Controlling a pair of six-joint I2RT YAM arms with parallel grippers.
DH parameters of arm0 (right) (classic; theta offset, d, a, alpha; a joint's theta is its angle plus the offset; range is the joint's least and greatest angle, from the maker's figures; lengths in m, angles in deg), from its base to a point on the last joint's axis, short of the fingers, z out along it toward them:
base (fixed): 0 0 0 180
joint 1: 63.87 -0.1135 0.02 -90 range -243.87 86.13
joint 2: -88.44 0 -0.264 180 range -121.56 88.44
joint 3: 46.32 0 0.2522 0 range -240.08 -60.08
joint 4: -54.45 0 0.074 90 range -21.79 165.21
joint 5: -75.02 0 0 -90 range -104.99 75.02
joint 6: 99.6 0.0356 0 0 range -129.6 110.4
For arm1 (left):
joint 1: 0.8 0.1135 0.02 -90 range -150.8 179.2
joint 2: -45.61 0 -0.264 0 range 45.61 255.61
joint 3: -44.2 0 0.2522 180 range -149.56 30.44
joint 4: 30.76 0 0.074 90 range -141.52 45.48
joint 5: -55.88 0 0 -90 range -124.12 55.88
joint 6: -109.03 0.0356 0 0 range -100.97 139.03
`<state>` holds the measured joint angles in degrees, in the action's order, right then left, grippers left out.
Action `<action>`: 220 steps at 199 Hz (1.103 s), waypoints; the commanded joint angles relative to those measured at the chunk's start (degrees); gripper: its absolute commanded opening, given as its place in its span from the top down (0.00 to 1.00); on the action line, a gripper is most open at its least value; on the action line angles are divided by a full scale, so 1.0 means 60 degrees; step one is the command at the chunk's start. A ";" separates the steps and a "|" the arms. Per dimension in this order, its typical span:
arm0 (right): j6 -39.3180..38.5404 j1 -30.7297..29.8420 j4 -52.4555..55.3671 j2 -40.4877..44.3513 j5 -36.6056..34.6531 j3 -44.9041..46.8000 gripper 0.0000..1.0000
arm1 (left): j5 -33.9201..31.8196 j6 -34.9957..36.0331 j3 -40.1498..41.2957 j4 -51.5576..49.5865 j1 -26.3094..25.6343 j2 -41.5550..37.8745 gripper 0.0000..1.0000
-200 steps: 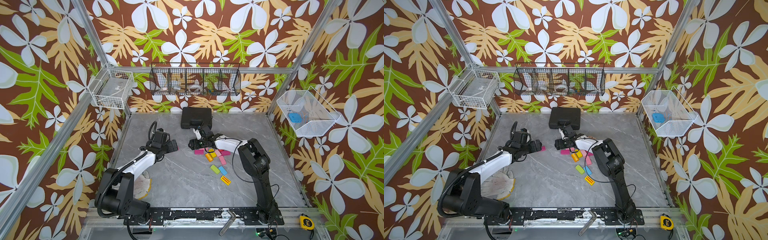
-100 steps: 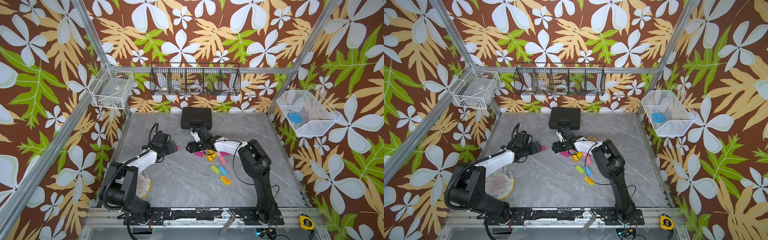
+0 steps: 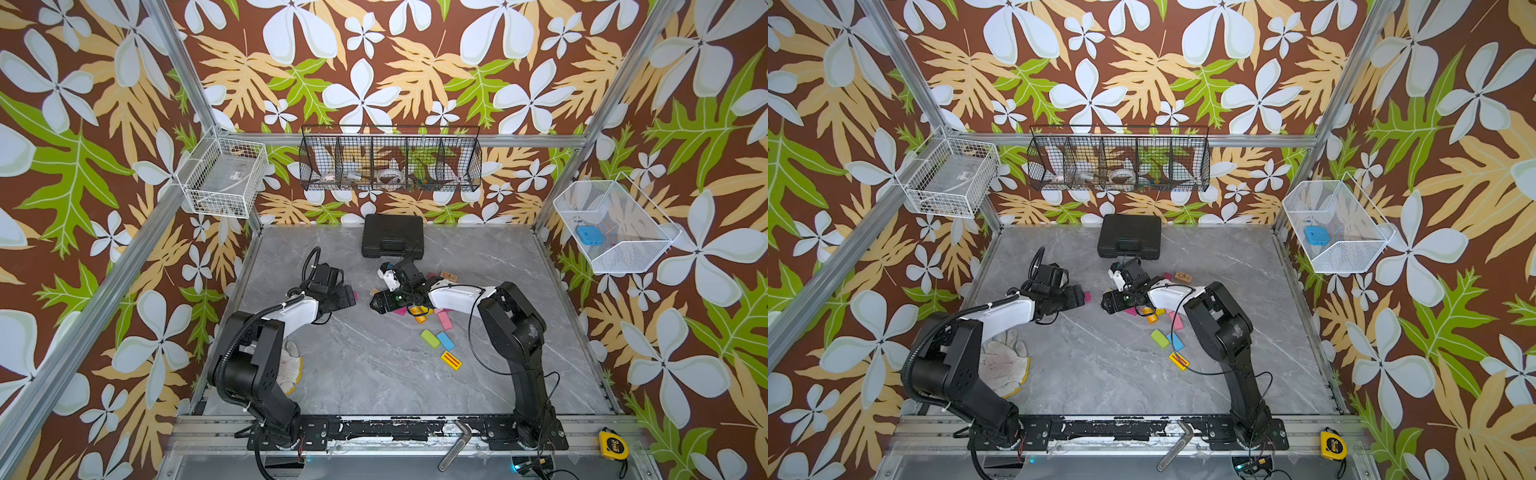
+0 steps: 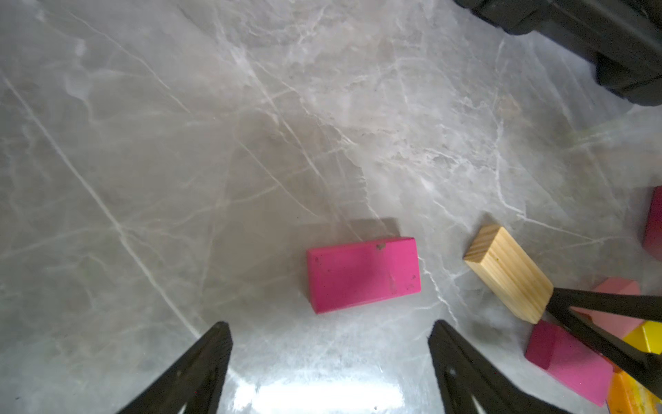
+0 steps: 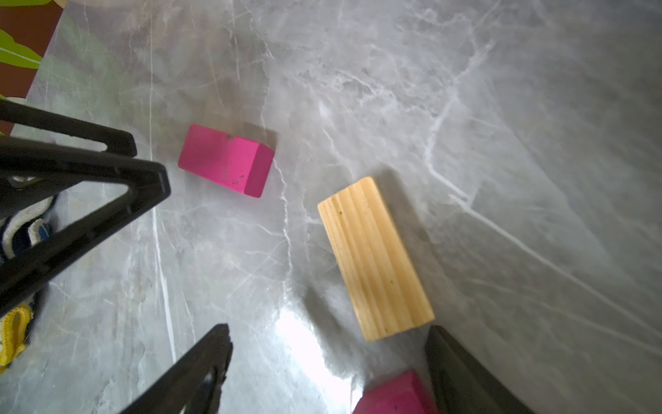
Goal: Assemble the number 7 with building blocks
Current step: Move the building block to the center of the board.
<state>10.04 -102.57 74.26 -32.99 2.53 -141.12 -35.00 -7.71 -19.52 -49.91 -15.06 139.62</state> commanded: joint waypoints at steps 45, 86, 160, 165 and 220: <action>-0.0490 0.0194 0.0529 -0.0163 -0.0719 -0.0335 0.28 | 0.0006 0.0195 -0.0171 -0.0202 0.0014 0.0338 0.40; -0.0824 0.0253 0.0736 -0.0383 -0.0822 -0.0677 0.31 | -0.0208 0.0238 -0.0185 -0.0486 0.0007 0.0467 0.41; -0.2882 0.0253 0.1429 -0.1119 -0.1086 -0.1912 0.31 | -0.0269 0.0465 -0.0355 -0.0712 -0.0056 0.0771 0.43; -0.3010 0.0253 0.1532 -0.1187 -0.1139 -0.2025 0.33 | -0.0256 0.0480 -0.0382 -0.0726 -0.0057 0.0805 0.43; -0.4432 0.0224 0.2165 -0.1542 -0.1225 -0.2641 0.54 | -0.0073 0.0502 -0.0721 -0.0687 -0.0051 0.1229 0.43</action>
<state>-11.10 -101.04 84.24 -41.56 -3.63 -155.74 -36.20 -4.80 -23.30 -51.96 -15.37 145.96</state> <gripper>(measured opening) 0.478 0.569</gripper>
